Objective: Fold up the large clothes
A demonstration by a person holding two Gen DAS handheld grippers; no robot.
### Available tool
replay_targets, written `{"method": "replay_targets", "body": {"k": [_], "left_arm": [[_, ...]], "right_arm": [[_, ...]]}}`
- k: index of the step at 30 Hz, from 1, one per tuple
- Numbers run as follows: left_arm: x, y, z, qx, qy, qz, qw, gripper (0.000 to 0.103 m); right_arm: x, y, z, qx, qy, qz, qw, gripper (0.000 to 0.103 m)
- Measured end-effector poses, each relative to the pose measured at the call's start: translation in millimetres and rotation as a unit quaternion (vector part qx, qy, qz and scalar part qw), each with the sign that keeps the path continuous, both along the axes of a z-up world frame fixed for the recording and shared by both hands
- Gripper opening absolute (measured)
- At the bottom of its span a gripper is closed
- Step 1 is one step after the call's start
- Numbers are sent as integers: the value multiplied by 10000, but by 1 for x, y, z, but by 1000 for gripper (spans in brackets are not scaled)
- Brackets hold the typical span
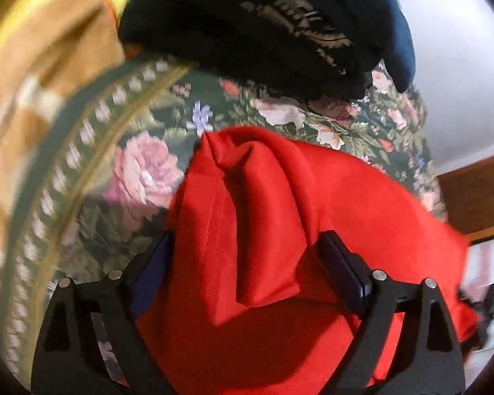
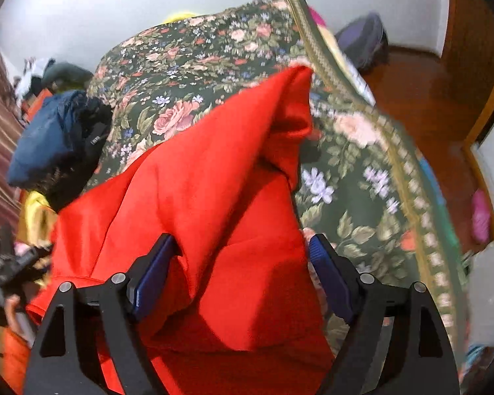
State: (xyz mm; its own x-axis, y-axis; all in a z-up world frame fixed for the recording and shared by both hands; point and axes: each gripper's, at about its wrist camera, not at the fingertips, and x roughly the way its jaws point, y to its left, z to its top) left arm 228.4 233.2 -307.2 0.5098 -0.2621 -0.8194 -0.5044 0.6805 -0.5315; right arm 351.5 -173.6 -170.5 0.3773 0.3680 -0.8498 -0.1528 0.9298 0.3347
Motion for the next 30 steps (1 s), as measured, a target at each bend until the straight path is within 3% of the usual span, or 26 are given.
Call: {"method": "replay_targets", "body": {"k": [5, 6, 8, 10, 12, 13, 16, 19, 25, 30], "left_arm": [[2, -6, 3, -498, -443, -407, 9969, 89], [2, -8, 4, -568, -514, -465, 9960, 85], [4, -12, 8, -682, -643, -546, 9941, 70], [6, -15, 13, -735, -751, -577, 9928, 41], [9, -20, 23, -685, -829, -640, 9921, 23], [10, -23, 32, -531, -860, -690, 9925, 21], [11, -34, 66, 82, -1064, -865, 9905, 18], [15, -41, 103, 219, -1420, -991, 9846, 17], [34, -71, 193, 1112, -2227, -1452, 9576, 17], [64, -89, 223, 1757, -2342, -1630, 9422, 17]], "right_arm": [[6, -8, -1, 503, 26, -156, 9986, 82], [7, -8, 0, 618, 21, -156, 9980, 79], [11, -5, 0, 808, 87, -146, 9966, 66], [14, -4, -2, 1000, 238, -144, 9946, 41], [16, -4, -4, 1194, 362, -178, 9920, 28], [16, -3, -1, 1239, 314, -180, 9916, 24], [13, -1, 21, 1229, -33, -121, 9923, 19], [11, 3, 52, 1315, -456, 4, 9903, 17], [11, 18, 112, 745, -1371, 225, 9875, 14], [32, 7, 137, 625, -1799, 44, 9817, 14]]}}
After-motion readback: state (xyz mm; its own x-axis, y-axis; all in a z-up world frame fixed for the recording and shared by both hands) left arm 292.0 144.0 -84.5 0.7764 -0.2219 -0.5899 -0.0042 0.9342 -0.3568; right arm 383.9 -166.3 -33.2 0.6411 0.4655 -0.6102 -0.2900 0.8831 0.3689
